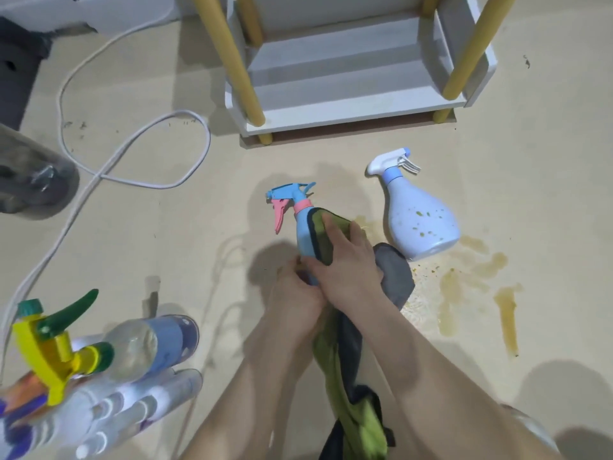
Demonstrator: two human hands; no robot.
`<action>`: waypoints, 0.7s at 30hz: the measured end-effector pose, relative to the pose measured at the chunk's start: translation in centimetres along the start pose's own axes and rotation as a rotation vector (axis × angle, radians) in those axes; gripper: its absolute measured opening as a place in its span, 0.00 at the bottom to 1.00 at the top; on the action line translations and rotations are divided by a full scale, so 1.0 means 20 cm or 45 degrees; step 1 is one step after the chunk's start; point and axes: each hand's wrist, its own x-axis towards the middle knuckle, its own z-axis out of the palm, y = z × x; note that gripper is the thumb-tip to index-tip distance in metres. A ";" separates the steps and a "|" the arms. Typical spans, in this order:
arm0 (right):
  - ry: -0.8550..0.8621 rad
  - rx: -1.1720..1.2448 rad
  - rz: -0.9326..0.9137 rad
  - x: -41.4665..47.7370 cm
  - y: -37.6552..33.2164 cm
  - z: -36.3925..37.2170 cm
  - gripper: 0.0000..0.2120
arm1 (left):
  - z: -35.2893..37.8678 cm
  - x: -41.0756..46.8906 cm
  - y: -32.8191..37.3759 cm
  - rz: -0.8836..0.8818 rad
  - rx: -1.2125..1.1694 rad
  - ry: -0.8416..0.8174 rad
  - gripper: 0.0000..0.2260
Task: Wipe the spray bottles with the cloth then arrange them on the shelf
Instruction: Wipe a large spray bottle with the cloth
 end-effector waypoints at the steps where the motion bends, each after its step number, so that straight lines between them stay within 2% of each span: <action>1: -0.030 -0.067 0.004 0.03 0.00 0.00 0.33 | 0.00 0.02 -0.02 -0.008 -0.008 0.014 0.22; 6: -0.055 -0.085 -0.150 0.14 -0.03 -0.05 0.25 | 0.01 0.00 0.04 0.022 0.028 0.024 0.23; 9: -0.026 0.056 -0.243 -0.04 -0.01 -0.07 0.28 | 0.00 -0.08 0.02 0.096 0.002 0.012 0.25; 12: 0.035 0.379 -0.349 -0.20 -0.01 -0.14 0.26 | -0.04 -0.22 0.01 0.147 -0.070 0.043 0.31; 14: 0.037 0.544 -0.406 -0.27 -0.04 -0.21 0.24 | -0.07 -0.34 0.07 0.207 -0.048 0.041 0.30; 16: 0.002 0.702 -0.329 -0.37 -0.09 -0.29 0.29 | -0.12 -0.48 0.16 0.366 0.097 0.073 0.27; 18: -0.037 0.945 -0.251 -0.49 -0.12 -0.40 0.26 | -0.21 -0.61 0.23 0.525 0.151 0.030 0.33; 19: -0.062 1.073 -0.216 -0.55 -0.13 -0.45 0.25 | -0.26 -0.68 0.25 0.495 -0.019 -0.048 0.38; 21: -0.143 1.313 -0.176 -0.68 -0.17 -0.55 0.23 | -0.35 -0.80 0.30 0.402 -0.508 -0.165 0.37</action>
